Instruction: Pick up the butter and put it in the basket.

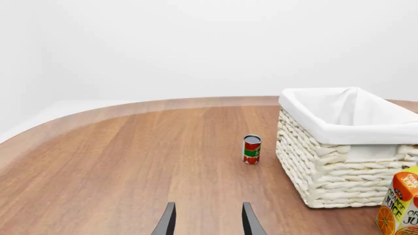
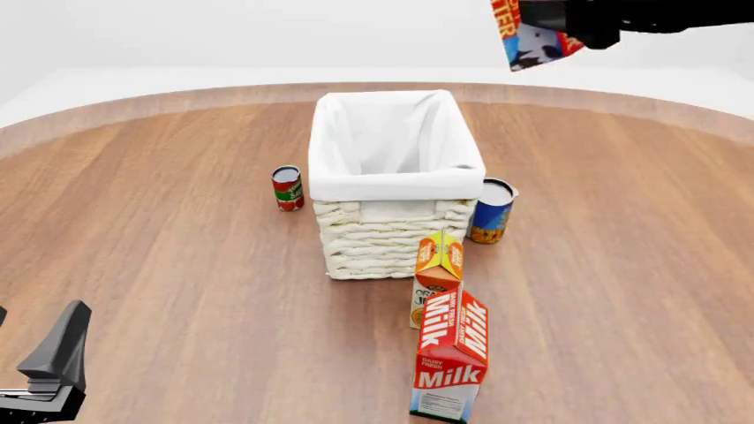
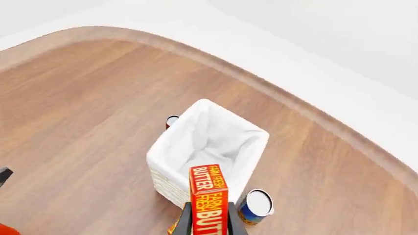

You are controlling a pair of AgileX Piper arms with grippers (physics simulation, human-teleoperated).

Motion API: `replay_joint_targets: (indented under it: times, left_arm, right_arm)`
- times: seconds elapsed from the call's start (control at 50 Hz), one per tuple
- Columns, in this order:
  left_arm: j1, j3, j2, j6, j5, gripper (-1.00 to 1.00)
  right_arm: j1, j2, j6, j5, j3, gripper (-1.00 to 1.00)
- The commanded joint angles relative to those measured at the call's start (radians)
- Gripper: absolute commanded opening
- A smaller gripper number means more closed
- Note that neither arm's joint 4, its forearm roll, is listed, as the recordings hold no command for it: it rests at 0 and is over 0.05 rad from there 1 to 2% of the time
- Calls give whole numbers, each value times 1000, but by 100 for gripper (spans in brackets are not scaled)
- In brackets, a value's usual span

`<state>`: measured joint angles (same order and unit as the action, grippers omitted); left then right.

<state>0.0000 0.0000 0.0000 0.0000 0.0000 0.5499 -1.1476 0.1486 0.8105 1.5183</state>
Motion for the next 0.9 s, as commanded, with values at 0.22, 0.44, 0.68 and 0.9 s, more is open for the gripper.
replay_joint_targets:
  times: [0.22, 0.44, 0.68, 0.9]
  left_arm:
    - [0, 0, 0, 0, 0, 100]
    - [0, 0, 0, 0, 0, 100]
    - [0, 0, 0, 0, 0, 100]
    - [0, 0, 0, 0, 0, 100]
  right_arm:
    - [46, -118, -292, -115, 134, -100]
    - [117, -213, -320, -176, 116, -100]
    - [113, -326, -325, -217, 114, -100]
    - [100, -408, -300, -247, 116, -100]
